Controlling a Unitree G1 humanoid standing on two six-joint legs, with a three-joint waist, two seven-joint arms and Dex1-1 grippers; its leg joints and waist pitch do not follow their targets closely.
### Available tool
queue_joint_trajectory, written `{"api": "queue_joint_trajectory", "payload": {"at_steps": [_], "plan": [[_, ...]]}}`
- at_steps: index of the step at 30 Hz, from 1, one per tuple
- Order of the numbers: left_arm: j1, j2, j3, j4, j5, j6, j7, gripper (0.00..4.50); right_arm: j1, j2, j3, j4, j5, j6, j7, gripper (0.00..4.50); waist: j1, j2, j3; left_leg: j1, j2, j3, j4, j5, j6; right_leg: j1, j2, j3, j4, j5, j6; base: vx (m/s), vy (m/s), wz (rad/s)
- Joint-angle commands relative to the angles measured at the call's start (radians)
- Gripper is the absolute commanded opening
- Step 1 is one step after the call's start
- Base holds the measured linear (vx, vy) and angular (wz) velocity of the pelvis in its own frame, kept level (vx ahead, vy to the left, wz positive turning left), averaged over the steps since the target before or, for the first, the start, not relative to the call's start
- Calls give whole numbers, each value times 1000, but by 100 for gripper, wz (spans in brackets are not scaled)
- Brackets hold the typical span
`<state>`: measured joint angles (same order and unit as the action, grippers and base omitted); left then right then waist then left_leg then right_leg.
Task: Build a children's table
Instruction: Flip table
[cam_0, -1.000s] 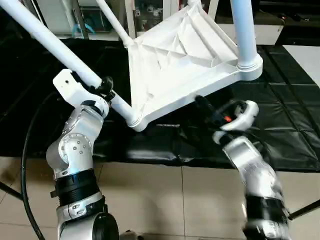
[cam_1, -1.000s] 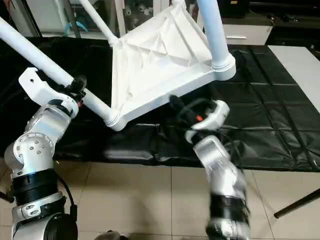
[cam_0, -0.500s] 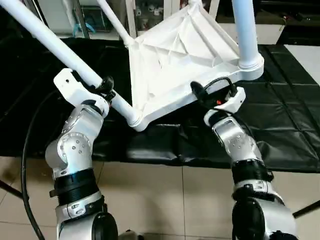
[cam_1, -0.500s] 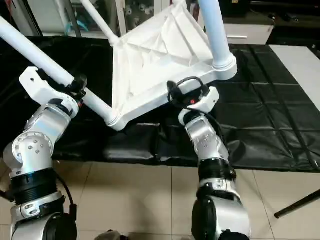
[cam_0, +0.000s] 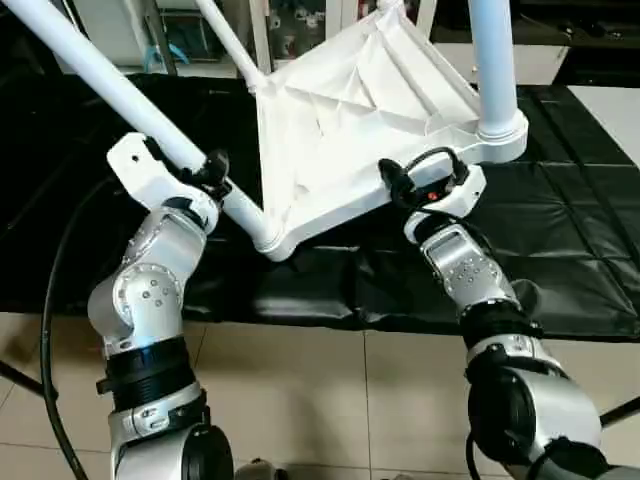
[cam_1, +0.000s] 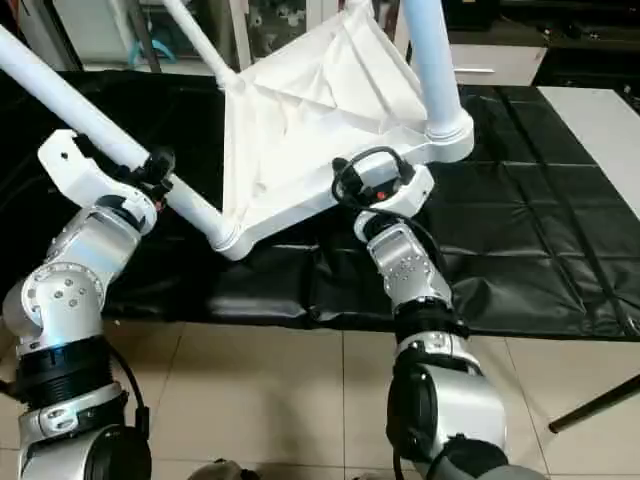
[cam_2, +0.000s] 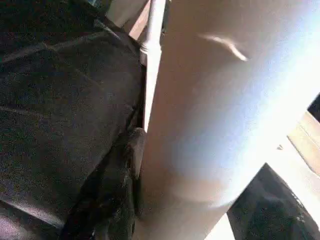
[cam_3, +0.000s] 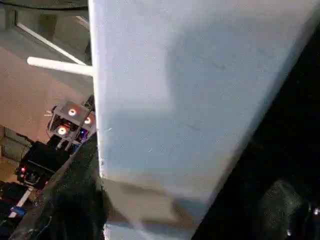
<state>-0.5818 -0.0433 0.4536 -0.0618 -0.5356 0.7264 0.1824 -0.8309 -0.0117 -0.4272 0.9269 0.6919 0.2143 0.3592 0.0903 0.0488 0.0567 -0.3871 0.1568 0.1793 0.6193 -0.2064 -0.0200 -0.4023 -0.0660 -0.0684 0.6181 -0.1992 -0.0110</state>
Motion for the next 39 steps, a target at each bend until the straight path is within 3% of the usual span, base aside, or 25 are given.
{"api": "queue_joint_trajectory", "payload": {"at_steps": [1,2,11,12,13,15,18,22,27,30,35,39], "plan": [[14,-16,20,40,-53,14,-4,201,-16,-13,-14,35,-6,-21,1,304,2,-13,-79,17,73,-25,-59,11,123,48,-90,47,-50,-5,-280,0,0,0],[13,-16,20,41,-53,14,-4,201,-17,-14,-14,37,-7,-22,2,304,2,-10,-80,16,72,-26,-59,12,123,48,-90,47,-49,-4,-281,0,0,0],[18,-5,16,57,-23,-5,10,201,-30,-22,-33,21,-10,-53,2,231,3,-12,-79,17,73,-26,-59,-2,119,48,-89,47,-50,-17,-280,0,0,0],[22,7,7,64,2,-13,16,201,-33,-26,-35,-4,-12,-66,-9,229,2,-18,-79,18,73,-25,-60,-6,117,47,-90,47,-51,-22,-278,0,0,0],[21,5,12,68,4,-22,21,201,-33,-28,-34,-16,-15,-71,-14,223,3,-15,-78,20,73,-24,-60,-8,114,45,-89,47,-51,-32,-276,0,0,0],[22,1,26,61,-25,-14,8,257,-32,-34,-30,-46,-22,-84,-24,219,3,-17,-78,19,72,-21,-60,-16,108,46,-89,48,-52,-38,-274,0,0,0],[27,10,17,57,-10,-19,14,282,-30,-35,-41,-83,-13,-85,-41,213,2,-17,-79,18,71,-18,-60,-17,108,44,-88,46,-51,-37,-269,0,0,0],[22,39,9,87,42,-63,40,319,-15,-45,-34,-175,-27,-93,-84,210,6,-15,-84,17,70,-15,-54,33,140,39,-87,45,-45,12,-257,0,0,0],[16,62,11,104,71,-93,57,325,-6,-58,-22,-241,-63,-114,-137,209,11,-17,-86,12,68,-13,-48,54,147,33,-85,44,-41,17,-245,0,0,0],[5,80,22,114,83,-137,72,325,0,-70,-18,-302,-88,-120,-176,209,16,-16,-85,15,69,-13,-51,31,131,32,-86,44,-45,-13,-234,0,0,0],[-9,92,51,128,76,-176,89,325,6,-80,-13,-359,-101,-122,-205,209,19,-16,-88,13,67,-13,-49,48,126,32,-84,45,-39,20,-227,0,0,0],[-18,76,102,113,-23,-181,51,355,16,-102,-17,-412,-100,-105,-235,209,22,-17,-95,9,64,-13,-39,108,153,32,-83,43,-27,101,-239,0,0,0]]}}
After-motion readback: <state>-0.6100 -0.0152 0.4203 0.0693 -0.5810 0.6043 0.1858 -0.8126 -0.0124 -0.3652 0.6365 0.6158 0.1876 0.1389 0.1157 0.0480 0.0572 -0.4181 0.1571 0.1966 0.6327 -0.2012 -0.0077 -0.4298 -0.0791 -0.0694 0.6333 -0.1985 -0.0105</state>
